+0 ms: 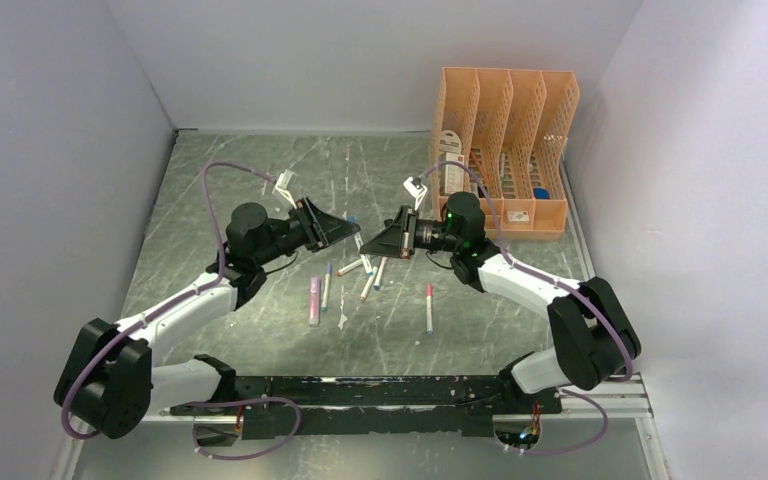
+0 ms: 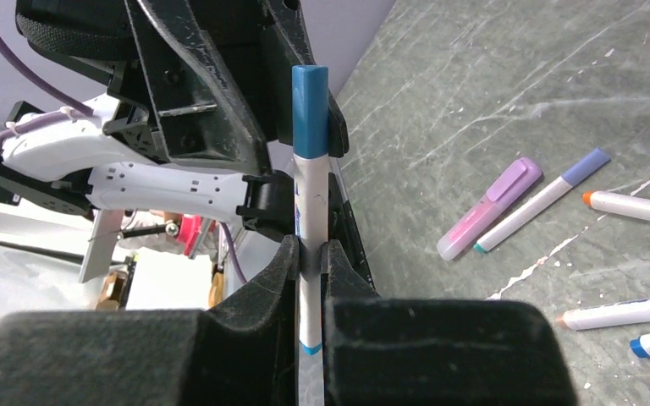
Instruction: Open the pen caps
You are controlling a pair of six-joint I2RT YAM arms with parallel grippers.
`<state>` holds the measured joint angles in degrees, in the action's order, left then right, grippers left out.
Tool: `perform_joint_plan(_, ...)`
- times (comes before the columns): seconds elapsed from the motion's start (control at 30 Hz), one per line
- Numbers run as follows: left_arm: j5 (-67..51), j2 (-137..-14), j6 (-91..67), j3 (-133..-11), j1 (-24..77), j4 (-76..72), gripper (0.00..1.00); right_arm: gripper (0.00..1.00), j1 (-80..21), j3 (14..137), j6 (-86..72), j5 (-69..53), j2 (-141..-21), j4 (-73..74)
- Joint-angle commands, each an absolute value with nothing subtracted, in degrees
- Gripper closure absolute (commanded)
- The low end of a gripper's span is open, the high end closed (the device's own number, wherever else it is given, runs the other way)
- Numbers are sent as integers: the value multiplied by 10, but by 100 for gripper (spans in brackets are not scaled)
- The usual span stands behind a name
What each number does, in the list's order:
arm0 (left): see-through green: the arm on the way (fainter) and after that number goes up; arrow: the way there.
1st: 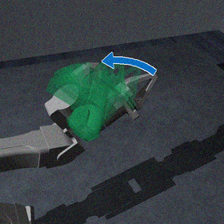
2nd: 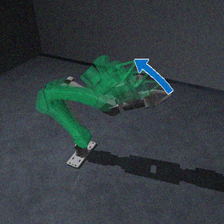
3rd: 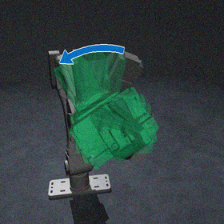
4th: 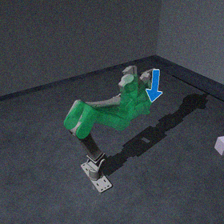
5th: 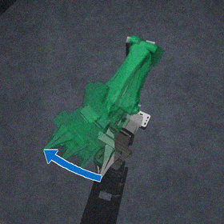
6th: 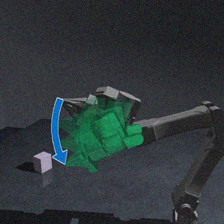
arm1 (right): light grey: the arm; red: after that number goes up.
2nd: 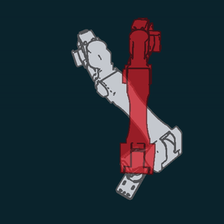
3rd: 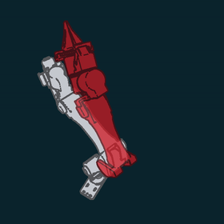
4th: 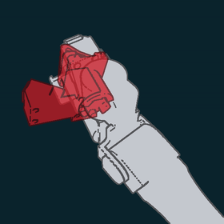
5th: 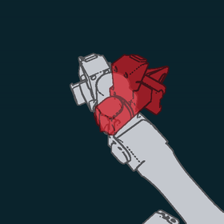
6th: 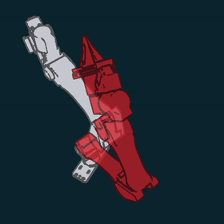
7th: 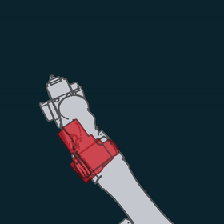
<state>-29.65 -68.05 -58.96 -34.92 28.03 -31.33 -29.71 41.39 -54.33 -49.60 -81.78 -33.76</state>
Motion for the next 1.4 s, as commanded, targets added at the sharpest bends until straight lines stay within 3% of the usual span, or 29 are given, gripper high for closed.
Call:
perform_joint_plan(0.0, -296, -679, -588, -346, 287, -349, 60, 100, -301, 427, -529, -488, -810, -318)
perform_joint_plan(0.2, -293, -679, -587, -346, 286, -349, 64, 100, -306, 428, -524, -485, -804, -307)
perform_joint_plan(0.37, -297, -685, -579, -359, 287, -331, 46, 100, -314, 435, -516, -481, -796, -283)
perform_joint_plan(0.5, -297, -684, -577, -362, 287, -327, 44, 100, -319, 435, -508, -474, -787, -267)
perform_joint_plan(0.7, -294, -680, -572, -356, 291, -325, 64, 100, -326, 434, -502, -464, -773, -251)
perform_joint_plan(0.83, -295, -684, -567, -358, 299, -315, 92, 100, -331, 436, -498, -457, -766, -236)
perform_joint_plan(0.9, -296, -684, -570, -355, 302, -317, 93, 100, -334, 438, -495, -452, -760, -226)
perform_joint_plan(0.97, -299, -683, -572, -356, 304, -315, 93, 82, -336, 438, -493, -441, -750, -210)
perform_joint_plan(1.1, -301, -674, -569, -375, 305, -269, 93, 56, -336, 450, -494, -422, -726, -148)
perform_joint_plan(1.23, -307, -664, -571, -428, 305, -174, 93, 44, -333, 508, -485, -413, -717, -27)
perform_joint_plan(1.37, -322, -663, -572, -463, 305, -114, 93, 39, -331, 588, -475, -419, -739, 65)
